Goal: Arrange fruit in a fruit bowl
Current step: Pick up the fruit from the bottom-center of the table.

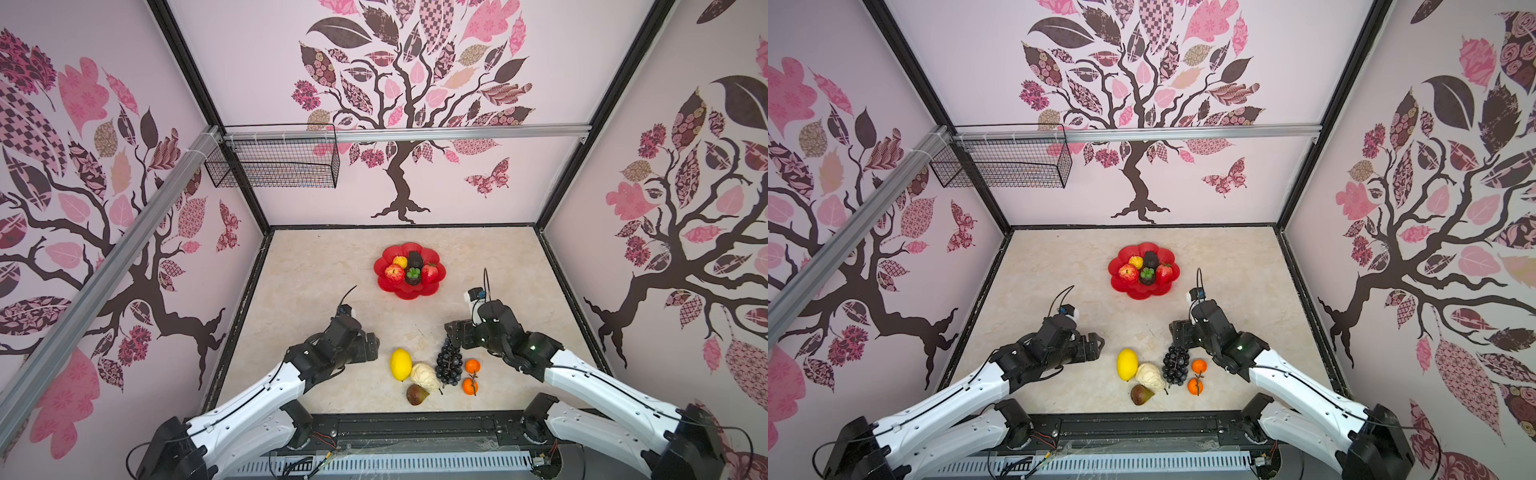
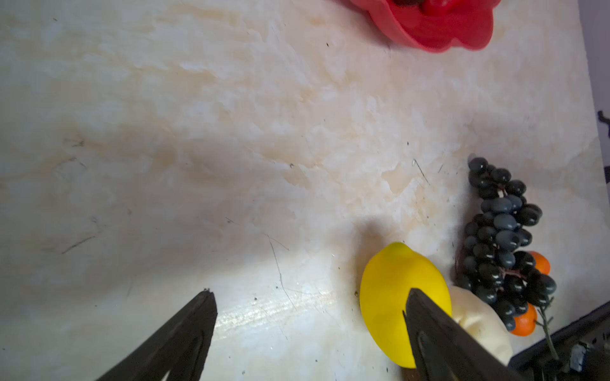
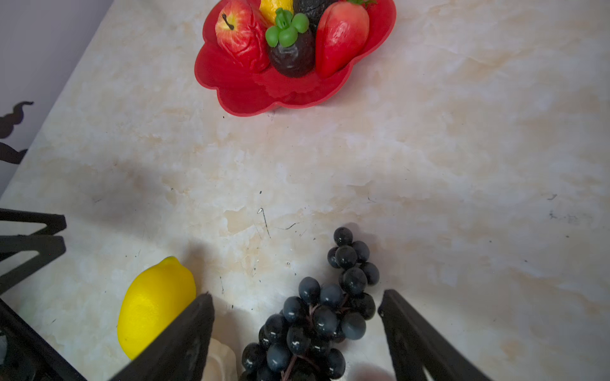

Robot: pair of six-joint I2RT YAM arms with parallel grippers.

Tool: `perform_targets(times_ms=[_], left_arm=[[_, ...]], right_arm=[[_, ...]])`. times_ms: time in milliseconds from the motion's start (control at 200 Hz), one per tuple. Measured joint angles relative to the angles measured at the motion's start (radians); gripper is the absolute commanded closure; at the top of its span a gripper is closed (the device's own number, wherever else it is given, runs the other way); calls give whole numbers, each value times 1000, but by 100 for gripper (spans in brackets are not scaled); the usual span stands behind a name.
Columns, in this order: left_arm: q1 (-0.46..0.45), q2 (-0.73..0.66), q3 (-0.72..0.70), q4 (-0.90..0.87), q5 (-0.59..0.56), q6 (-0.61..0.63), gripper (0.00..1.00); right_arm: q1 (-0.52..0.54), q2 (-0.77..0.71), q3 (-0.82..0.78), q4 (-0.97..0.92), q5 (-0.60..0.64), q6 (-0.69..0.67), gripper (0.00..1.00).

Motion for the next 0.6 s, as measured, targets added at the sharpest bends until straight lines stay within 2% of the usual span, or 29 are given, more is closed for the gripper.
perform_targets(times_ms=[185, 355, 600], left_arm=[[-125, 81, 98, -79, -11, -48, 8], [-245, 195, 201, -115, -48, -92, 4], [-287, 357, 282, -142, -72, -125, 2]], right_arm=[[0, -55, -85, 105, -5, 74, 13], [0, -51, -124, 157, -23, 108, 12], [0, -51, -132, 197, -38, 127, 11]])
